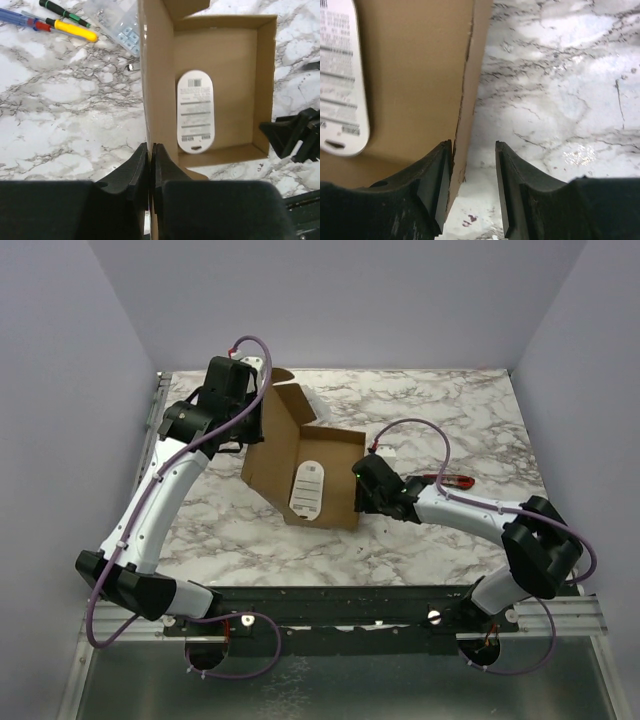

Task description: Unpack the express box

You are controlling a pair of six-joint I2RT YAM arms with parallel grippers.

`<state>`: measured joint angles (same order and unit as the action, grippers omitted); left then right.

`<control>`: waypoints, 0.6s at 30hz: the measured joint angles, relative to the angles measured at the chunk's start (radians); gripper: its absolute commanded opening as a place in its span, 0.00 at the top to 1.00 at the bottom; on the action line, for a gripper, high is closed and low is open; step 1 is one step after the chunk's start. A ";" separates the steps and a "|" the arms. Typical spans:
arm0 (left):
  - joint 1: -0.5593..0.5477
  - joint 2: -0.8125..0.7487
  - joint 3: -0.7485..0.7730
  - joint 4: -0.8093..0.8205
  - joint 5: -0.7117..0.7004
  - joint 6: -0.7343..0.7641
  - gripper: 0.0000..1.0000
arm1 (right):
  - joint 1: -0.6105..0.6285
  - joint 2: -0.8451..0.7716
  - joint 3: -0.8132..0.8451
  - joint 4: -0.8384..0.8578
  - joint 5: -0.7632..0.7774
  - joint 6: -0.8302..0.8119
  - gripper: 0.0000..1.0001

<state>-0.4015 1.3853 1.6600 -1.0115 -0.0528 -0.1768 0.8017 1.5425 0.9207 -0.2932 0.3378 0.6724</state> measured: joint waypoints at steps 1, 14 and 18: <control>0.000 0.003 -0.001 -0.002 -0.010 0.001 0.84 | 0.000 -0.006 -0.006 -0.011 -0.001 0.000 0.53; 0.000 0.016 -0.080 0.018 -0.069 0.006 0.37 | 0.000 -0.047 -0.012 -0.102 -0.010 -0.048 0.32; 0.000 0.004 -0.087 0.020 -0.098 0.006 0.27 | 0.000 -0.056 0.026 -0.155 0.006 -0.089 0.26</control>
<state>-0.4015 1.3891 1.5730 -0.9916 -0.1513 -0.1703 0.8013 1.4860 0.9463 -0.4480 0.3435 0.5835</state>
